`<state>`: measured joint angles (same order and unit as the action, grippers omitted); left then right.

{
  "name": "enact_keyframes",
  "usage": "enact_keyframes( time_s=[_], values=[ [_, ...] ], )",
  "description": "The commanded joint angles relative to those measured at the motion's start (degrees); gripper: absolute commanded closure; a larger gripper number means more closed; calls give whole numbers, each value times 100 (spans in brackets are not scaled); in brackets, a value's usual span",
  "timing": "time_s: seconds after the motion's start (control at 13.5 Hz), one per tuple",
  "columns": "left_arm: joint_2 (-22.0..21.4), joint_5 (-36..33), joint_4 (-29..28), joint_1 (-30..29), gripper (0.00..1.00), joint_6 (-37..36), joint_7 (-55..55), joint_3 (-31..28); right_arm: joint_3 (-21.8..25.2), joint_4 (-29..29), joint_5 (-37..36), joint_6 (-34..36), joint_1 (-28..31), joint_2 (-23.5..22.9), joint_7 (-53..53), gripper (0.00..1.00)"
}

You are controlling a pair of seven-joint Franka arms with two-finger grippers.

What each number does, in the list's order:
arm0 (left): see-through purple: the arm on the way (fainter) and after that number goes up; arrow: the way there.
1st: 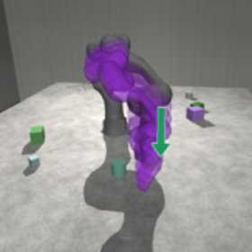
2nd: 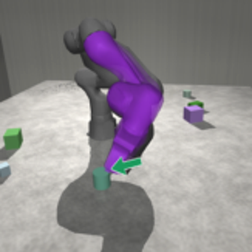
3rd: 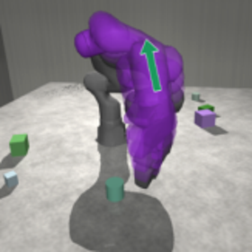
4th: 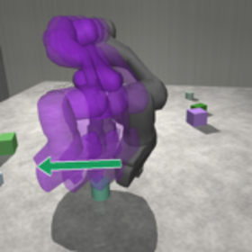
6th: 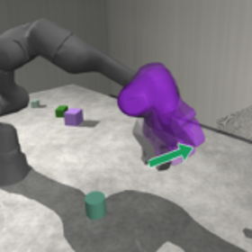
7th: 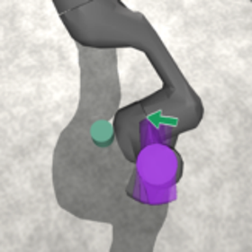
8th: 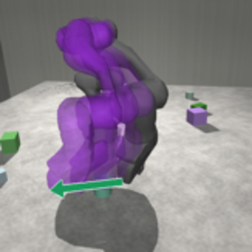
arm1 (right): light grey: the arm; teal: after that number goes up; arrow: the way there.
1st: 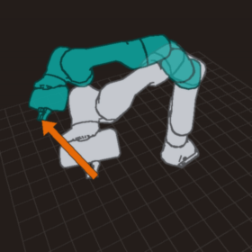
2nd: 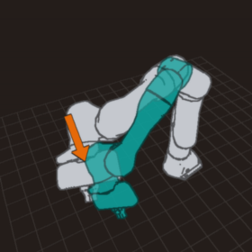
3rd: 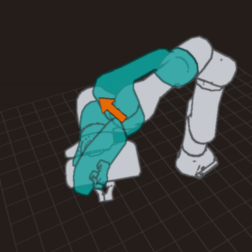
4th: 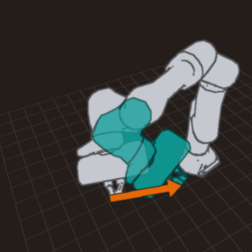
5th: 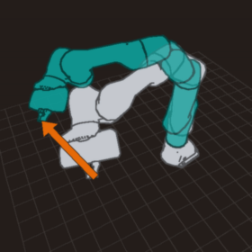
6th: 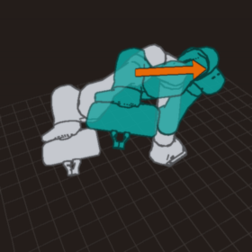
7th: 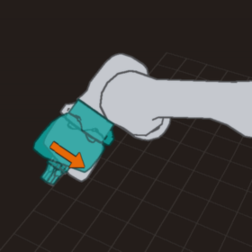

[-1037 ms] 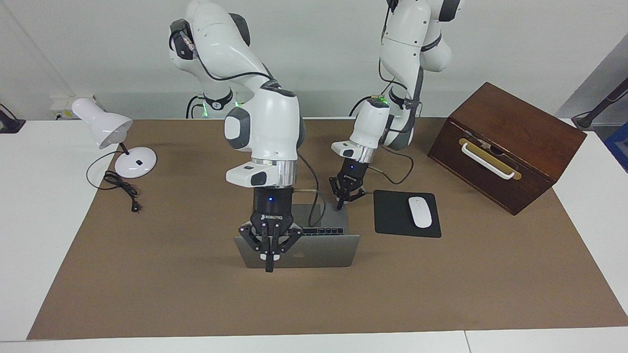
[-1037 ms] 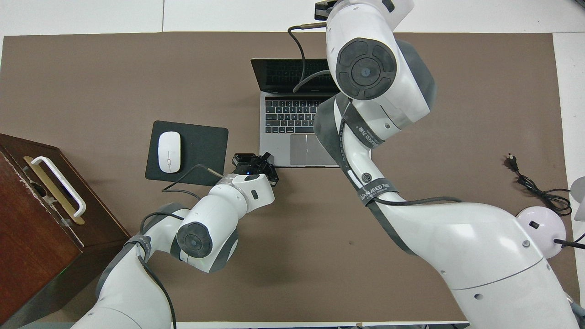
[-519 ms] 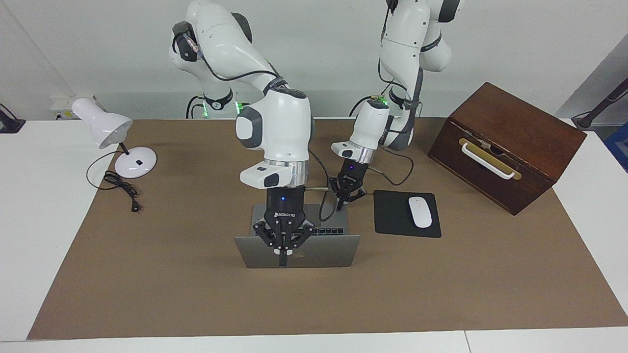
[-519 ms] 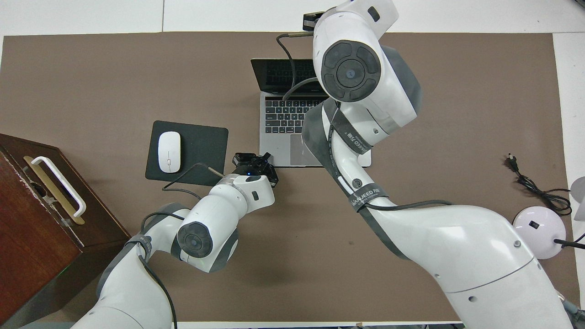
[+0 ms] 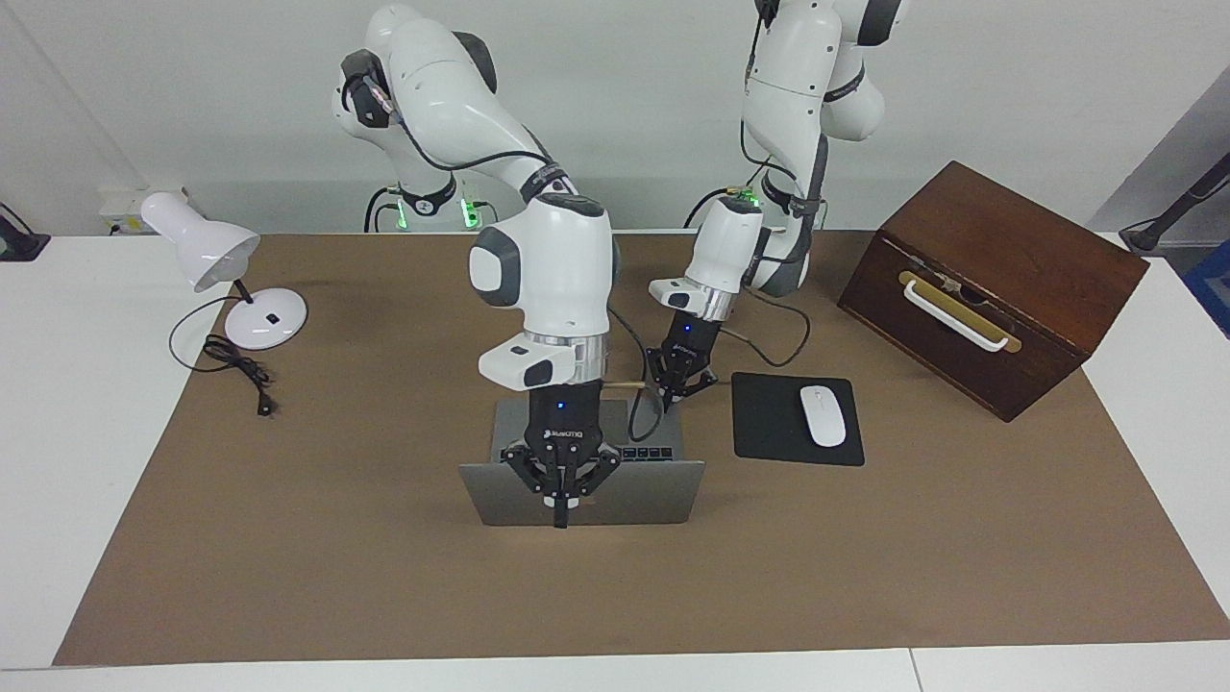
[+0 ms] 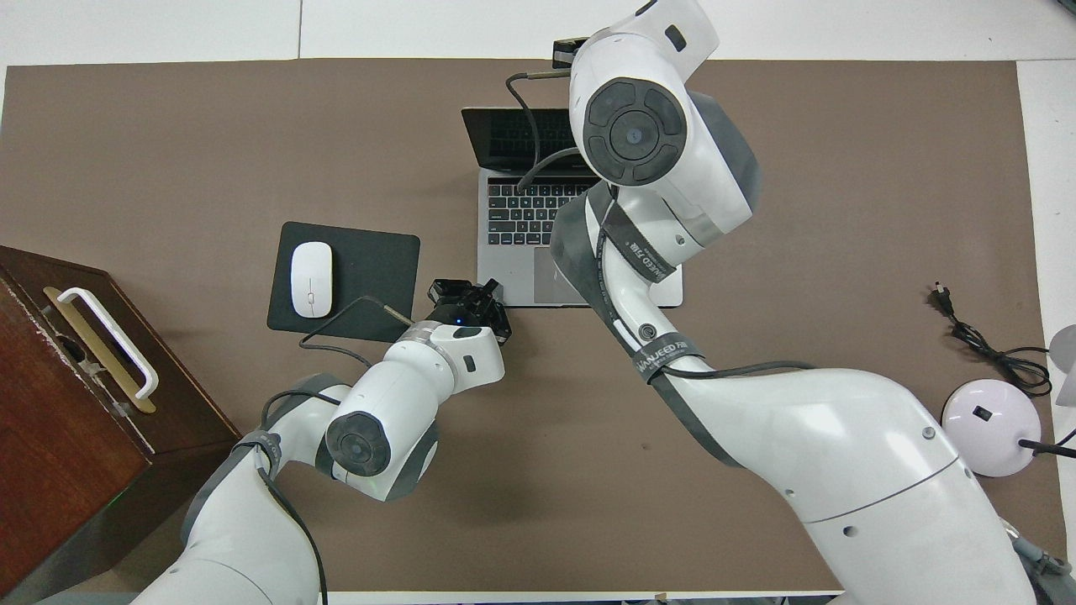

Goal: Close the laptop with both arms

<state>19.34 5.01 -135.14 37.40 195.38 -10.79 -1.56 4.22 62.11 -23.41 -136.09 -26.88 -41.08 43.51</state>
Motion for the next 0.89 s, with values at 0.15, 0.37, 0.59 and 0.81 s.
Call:
enact_keyframes(
  time_s=[0.15,0.37,0.59,0.81],
  values=[
    [483,26,31,31,100,334,-142,-99,-53,-199,829,265,34,-94,-105,100],
    [518,18,22,31,100,334,-142,-99,-175,-199,995,529,52,-76,-167,100],
    [544,-9,5,-22,100,334,-151,-99,-176,-199,1662,916,52,-32,-535,100],
    [544,-9,-13,-48,100,334,-256,-99,-167,-199,2147,1416,78,12,-851,100]
  ],
)
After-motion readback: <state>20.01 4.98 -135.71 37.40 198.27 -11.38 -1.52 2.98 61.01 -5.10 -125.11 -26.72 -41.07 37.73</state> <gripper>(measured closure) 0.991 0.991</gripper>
